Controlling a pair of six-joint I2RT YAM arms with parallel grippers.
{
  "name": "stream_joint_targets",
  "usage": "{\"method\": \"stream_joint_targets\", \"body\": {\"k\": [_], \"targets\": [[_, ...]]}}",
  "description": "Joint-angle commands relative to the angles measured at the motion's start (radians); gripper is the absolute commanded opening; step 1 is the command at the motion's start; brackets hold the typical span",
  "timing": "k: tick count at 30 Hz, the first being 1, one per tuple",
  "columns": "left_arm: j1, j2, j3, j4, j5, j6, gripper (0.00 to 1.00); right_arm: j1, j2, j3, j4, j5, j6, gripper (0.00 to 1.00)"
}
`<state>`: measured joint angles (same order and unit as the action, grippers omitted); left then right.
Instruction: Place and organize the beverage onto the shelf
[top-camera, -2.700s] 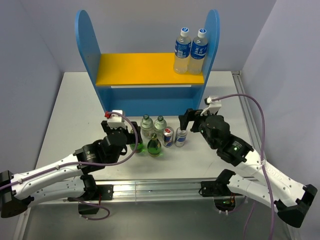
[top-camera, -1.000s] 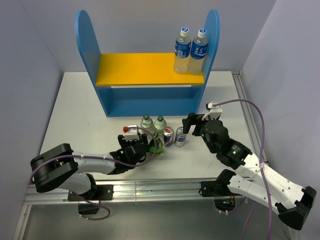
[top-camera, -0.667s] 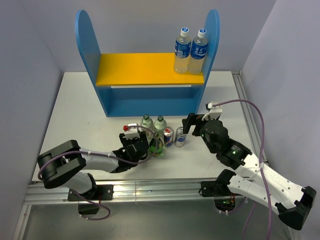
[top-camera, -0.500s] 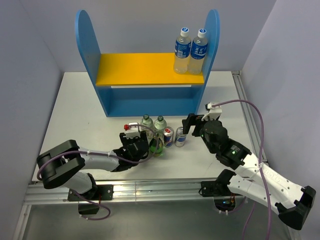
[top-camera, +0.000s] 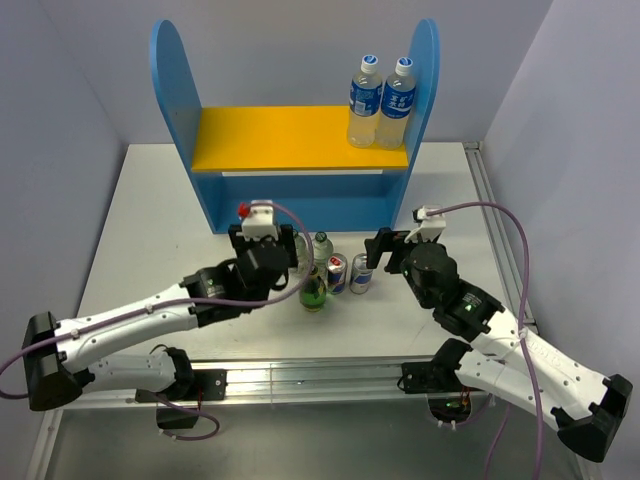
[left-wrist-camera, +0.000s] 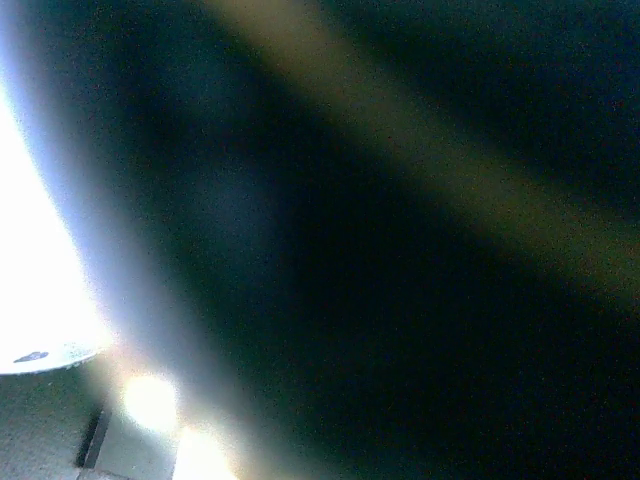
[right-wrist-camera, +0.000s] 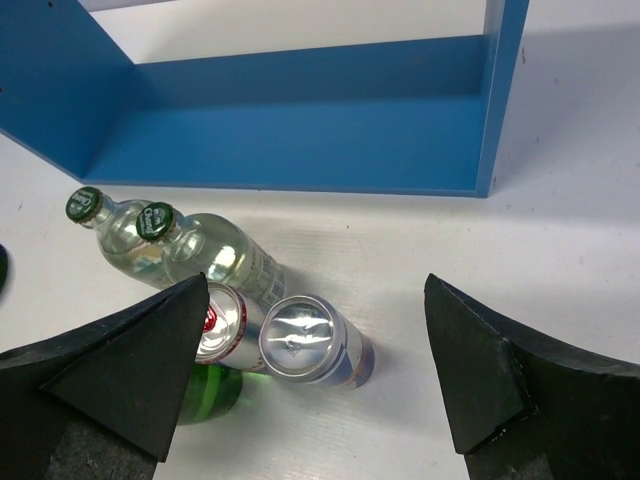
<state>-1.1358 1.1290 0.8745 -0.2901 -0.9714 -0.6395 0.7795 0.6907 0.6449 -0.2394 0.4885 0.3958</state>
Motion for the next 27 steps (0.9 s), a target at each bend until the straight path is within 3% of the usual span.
{"method": "stream_joint_targets", "body": {"k": [1,8,15,21,27], "targets": [[0.077,-0.026,0.203,0.069,0.035,0.216,0.00,0.006,-0.017,-0.011,0.046,0.019,-0.003,0.95],[0.344,0.225,0.619,0.045,0.255,0.429,0.00,0.006,-0.023,-0.016,0.055,0.025,-0.005,0.95],[0.554,0.440,0.984,-0.066,0.408,0.431,0.00,0.006,-0.059,-0.030,0.049,0.038,-0.002,0.95],[0.656,0.557,1.083,-0.093,0.450,0.443,0.00,0.006,-0.080,-0.040,0.052,0.038,0.002,0.95],[0.757,0.584,1.034,-0.070,0.482,0.412,0.00,0.006,-0.085,-0.042,0.054,0.038,0.002,0.95]]}}
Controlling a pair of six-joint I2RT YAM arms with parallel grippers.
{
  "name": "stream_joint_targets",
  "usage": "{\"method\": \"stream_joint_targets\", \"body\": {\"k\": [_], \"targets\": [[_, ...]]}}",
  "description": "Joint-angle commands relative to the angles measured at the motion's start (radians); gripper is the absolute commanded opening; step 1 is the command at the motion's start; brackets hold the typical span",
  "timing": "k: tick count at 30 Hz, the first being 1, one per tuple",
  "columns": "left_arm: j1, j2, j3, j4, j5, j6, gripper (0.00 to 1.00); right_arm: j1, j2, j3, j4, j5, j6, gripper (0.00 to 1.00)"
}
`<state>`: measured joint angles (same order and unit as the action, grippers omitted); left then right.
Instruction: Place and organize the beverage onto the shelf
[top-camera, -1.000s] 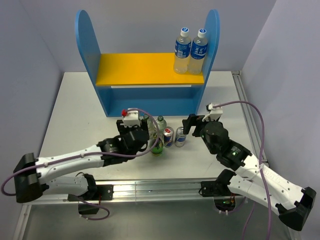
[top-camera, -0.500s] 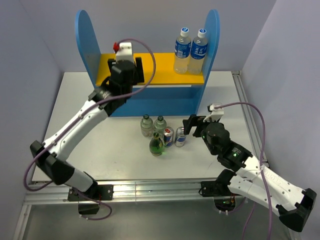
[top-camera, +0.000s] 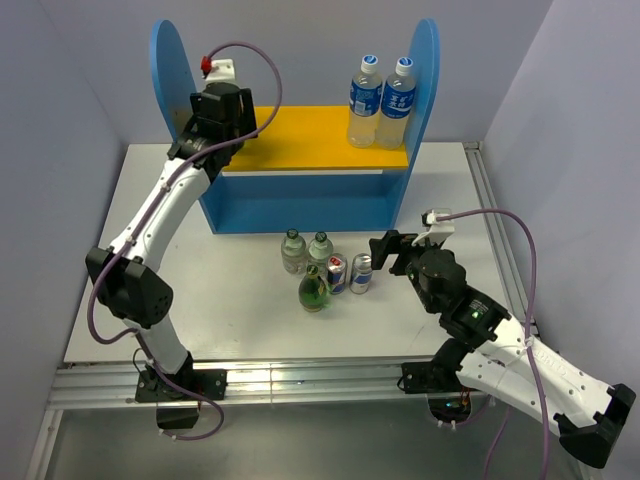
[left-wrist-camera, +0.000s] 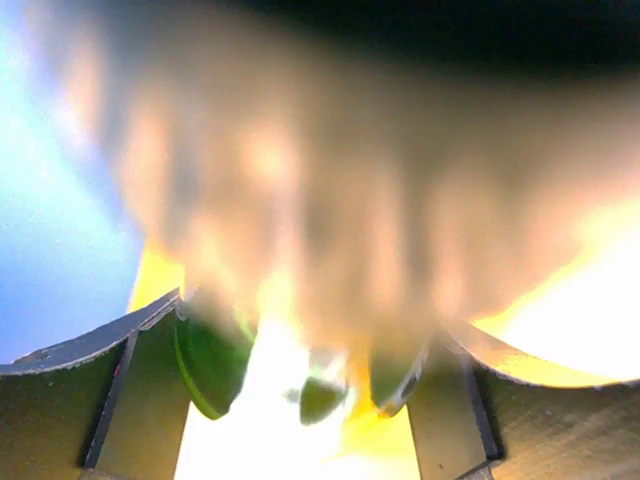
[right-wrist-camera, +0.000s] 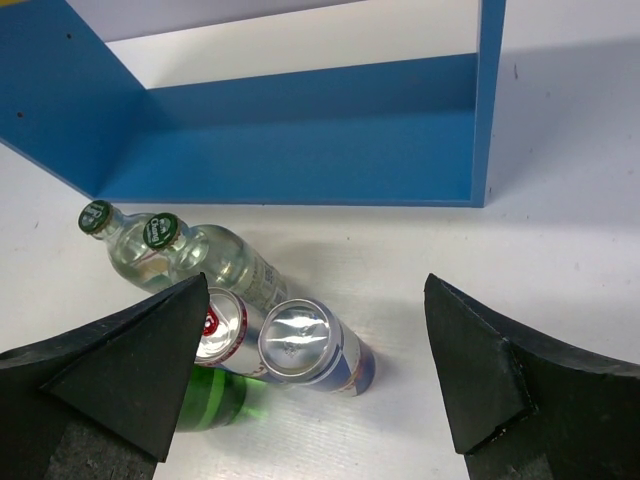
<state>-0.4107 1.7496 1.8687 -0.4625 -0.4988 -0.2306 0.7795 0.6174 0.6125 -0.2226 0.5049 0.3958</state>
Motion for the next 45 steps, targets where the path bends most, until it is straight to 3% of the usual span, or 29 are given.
{"method": "stream_joint_targets", "body": {"k": [1,6,8,9,10,13,18,24,34,41,45], "targets": [[0.035,-0.035,0.029,0.102,0.006,0.002,0.00,0.006,-0.011,-0.011,0.037,0.018,0.003,0.95],[0.062,-0.025,-0.008,0.122,-0.009,-0.009,0.01,0.006,-0.008,-0.011,0.034,0.020,0.003,0.95],[0.072,-0.019,-0.005,0.114,-0.004,-0.019,0.08,0.006,-0.010,-0.013,0.037,0.021,0.005,0.95],[0.073,-0.015,-0.005,0.108,-0.007,-0.022,0.14,0.006,-0.011,-0.014,0.035,0.021,0.005,0.95],[0.073,-0.015,-0.005,0.108,-0.004,-0.027,0.32,0.006,-0.010,-0.014,0.038,0.021,0.003,0.95],[0.073,-0.021,-0.019,0.107,-0.009,-0.041,0.70,0.006,-0.004,-0.013,0.039,0.021,0.003,0.95],[0.073,-0.062,-0.071,0.120,-0.012,-0.062,0.90,0.006,0.004,-0.011,0.042,0.015,0.003,0.95],[0.072,-0.122,-0.114,0.087,-0.024,-0.096,0.99,0.006,0.004,-0.011,0.043,0.012,0.003,0.95],[-0.022,-0.311,-0.313,0.021,-0.102,-0.147,0.99,0.006,-0.010,-0.017,0.042,0.017,0.008,0.95],[-0.295,-0.539,-0.532,-0.024,-0.184,-0.220,0.99,0.006,-0.013,-0.019,0.035,0.018,0.011,0.95],[-0.535,-0.627,-0.661,-0.054,-0.187,-0.297,0.99,0.006,-0.013,-0.019,0.035,0.026,0.011,0.95]]}}
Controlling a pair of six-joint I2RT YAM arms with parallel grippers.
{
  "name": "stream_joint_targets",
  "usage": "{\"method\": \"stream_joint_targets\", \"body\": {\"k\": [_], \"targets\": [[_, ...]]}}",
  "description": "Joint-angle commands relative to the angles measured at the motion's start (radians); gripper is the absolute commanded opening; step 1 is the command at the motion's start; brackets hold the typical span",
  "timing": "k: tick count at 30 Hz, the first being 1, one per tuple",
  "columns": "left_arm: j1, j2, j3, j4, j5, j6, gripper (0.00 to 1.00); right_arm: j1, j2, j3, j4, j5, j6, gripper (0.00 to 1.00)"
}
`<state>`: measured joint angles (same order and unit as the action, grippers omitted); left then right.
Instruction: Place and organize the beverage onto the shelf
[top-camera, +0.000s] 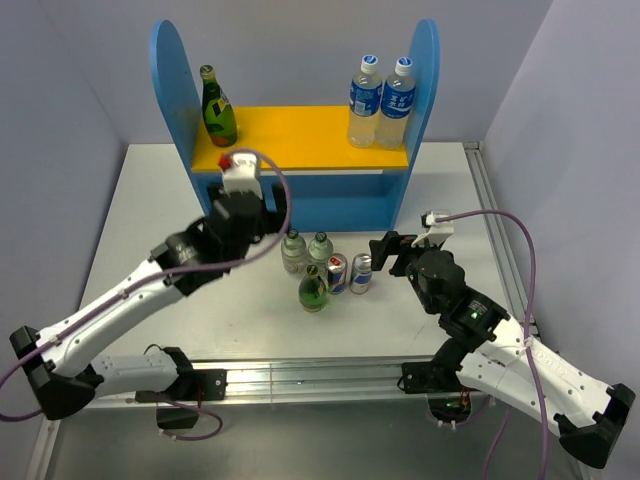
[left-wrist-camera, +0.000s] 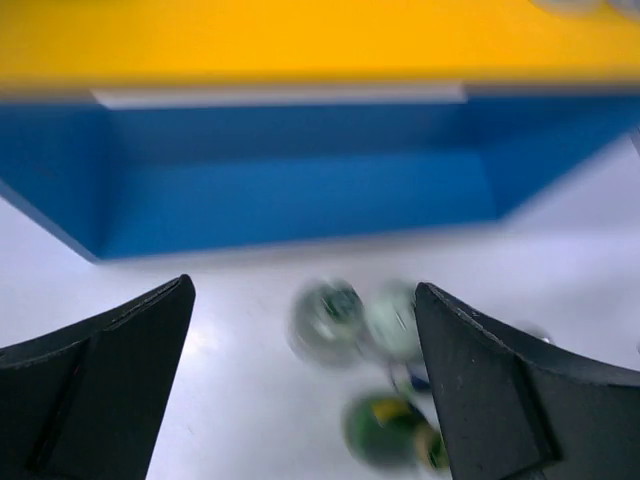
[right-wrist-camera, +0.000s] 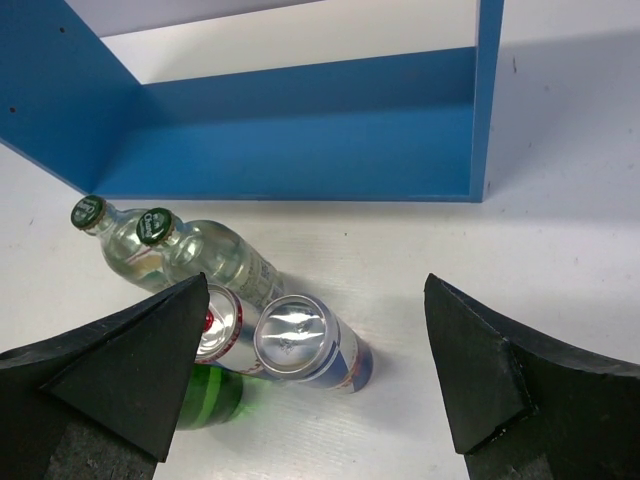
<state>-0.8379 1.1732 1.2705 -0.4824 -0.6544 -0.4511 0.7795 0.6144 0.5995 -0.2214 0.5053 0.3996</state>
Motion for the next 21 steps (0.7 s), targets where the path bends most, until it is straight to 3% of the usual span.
{"method": "stream_joint_targets", "body": {"k": [1,5,11,16,21], "targets": [[-0.143,-0.063,-0.110,-0.044,-0.037,-0.122,0.98,0.006,-0.008,-0.006,0.034,0.027,0.005,0.95],[-0.341,-0.118,-0.227,-0.067,-0.088,-0.224,0.97,0.006,-0.001,-0.003,0.033,0.036,0.005,0.95],[-0.501,-0.176,-0.367,-0.003,-0.071,-0.296,0.98,0.006,0.005,-0.001,0.033,0.045,0.004,0.95],[-0.514,-0.161,-0.476,0.152,-0.011,-0.301,0.98,0.006,0.007,-0.001,0.027,0.050,0.007,0.95],[-0.514,-0.051,-0.578,0.338,-0.016,-0.290,0.99,0.006,0.004,-0.003,0.027,0.053,0.008,0.95]]}}
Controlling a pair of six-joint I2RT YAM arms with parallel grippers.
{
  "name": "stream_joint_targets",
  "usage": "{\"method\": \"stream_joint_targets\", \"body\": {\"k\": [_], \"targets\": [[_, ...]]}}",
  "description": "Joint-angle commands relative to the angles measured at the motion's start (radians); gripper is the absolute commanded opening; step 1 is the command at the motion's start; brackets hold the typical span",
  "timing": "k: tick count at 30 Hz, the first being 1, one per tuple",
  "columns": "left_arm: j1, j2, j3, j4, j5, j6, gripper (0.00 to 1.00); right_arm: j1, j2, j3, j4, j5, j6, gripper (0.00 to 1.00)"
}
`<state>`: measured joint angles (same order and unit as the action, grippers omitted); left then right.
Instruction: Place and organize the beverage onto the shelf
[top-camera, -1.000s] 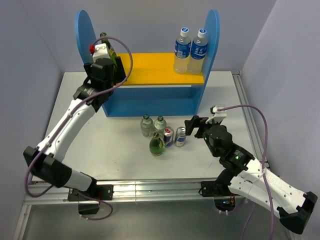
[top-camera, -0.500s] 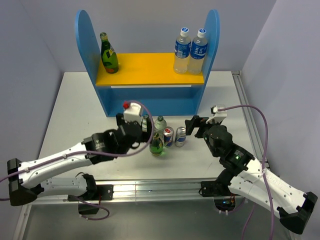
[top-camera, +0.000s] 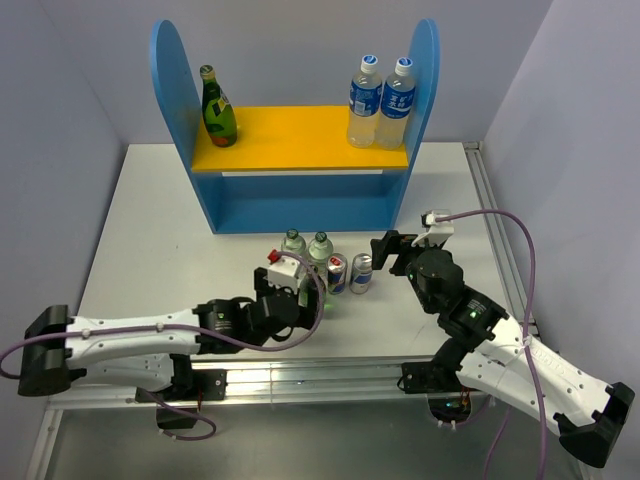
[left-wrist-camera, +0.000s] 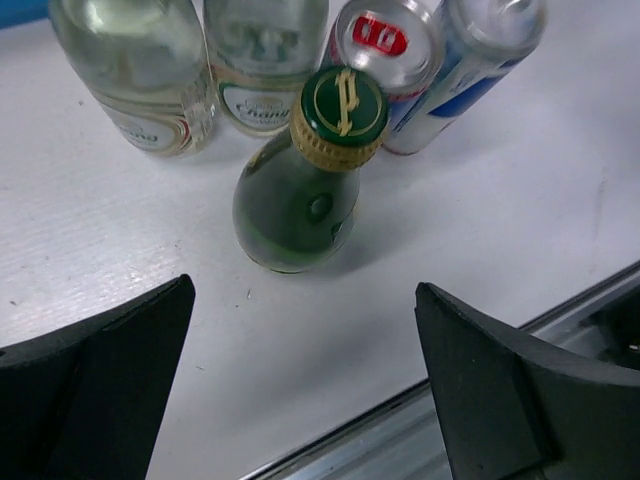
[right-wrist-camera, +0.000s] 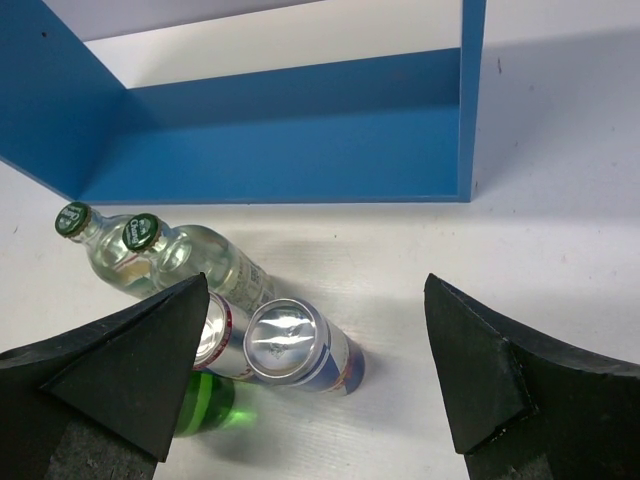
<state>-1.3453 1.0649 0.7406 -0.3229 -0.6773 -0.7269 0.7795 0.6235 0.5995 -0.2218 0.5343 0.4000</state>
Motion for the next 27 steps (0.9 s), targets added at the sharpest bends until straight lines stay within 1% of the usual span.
{"method": "stream_joint_targets", "body": {"k": [1,2,4,6,8,9,16,20,23,24,26,27], "targets": [[-0.006,0.078,-0.058,0.208,-0.020,-0.019,0.99,0.006,-0.007,-0.004,0.027,0.024,0.008,0.95],[-0.006,0.120,-0.069,0.270,-0.028,-0.017,0.99,0.006,-0.007,-0.004,0.025,0.024,0.008,0.95],[-0.006,0.161,-0.090,0.314,-0.053,-0.009,0.99,0.004,-0.010,-0.004,0.022,0.023,0.010,0.95],[-0.002,0.222,-0.102,0.414,-0.076,0.013,0.99,0.006,-0.011,-0.006,0.024,0.023,0.011,0.95],[0.003,0.275,-0.104,0.458,-0.093,0.018,0.99,0.006,-0.011,-0.007,0.025,0.018,0.010,0.95],[0.008,0.291,-0.112,0.507,-0.097,0.030,0.99,0.006,-0.011,-0.009,0.027,0.018,0.010,0.95],[0.074,0.415,-0.116,0.648,-0.134,0.052,0.99,0.006,-0.008,-0.007,0.027,0.013,0.010,0.95],[0.100,0.481,-0.098,0.680,-0.160,0.072,0.97,0.006,-0.005,-0.006,0.027,0.013,0.010,0.95],[0.116,0.510,-0.099,0.711,-0.163,0.081,0.86,0.006,-0.002,-0.006,0.029,0.015,0.010,0.95],[0.123,0.514,-0.099,0.714,-0.162,0.081,0.78,0.006,-0.002,-0.006,0.029,0.013,0.010,0.95],[0.130,0.526,-0.102,0.731,-0.162,0.086,0.70,0.006,0.001,-0.006,0.030,0.013,0.008,0.95],[0.130,0.526,-0.110,0.737,-0.160,0.093,0.60,0.006,0.001,-0.004,0.030,0.012,0.008,0.95]]}}
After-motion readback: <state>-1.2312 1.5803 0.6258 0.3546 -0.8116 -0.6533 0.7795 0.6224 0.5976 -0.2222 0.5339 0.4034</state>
